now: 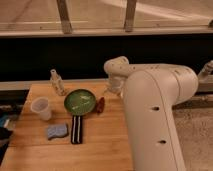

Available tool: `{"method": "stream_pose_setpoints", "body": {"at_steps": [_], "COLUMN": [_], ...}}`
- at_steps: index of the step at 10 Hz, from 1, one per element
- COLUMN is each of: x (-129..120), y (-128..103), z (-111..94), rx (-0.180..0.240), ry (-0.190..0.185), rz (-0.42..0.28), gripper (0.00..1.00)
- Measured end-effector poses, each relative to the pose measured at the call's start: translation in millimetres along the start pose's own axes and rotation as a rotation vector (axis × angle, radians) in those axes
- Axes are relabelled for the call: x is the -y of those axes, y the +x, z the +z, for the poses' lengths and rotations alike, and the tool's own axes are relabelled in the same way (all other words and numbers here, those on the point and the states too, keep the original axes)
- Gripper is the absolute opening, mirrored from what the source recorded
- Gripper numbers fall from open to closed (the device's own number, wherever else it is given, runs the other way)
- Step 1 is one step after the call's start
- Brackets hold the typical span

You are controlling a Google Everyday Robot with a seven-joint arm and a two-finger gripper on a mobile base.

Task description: Place the pepper in the ceramic bowl

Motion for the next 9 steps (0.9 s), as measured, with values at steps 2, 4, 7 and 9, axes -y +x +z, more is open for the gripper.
{"method": "stream_pose_setpoints", "body": {"at_steps": [2,4,7,9], "x": [-5,-13,-20,-21], "y": [7,14,24,28], "z": [7,10,16,20], "rx": [-0.026,-0.045,-0.07,-0.087], "ry": [-0.011,-0.027,-0.041,-0.044], "rz": [0.0,-0.005,-0.009,-0.006], "gripper": [0.8,0.8,0.8,0.8]}}
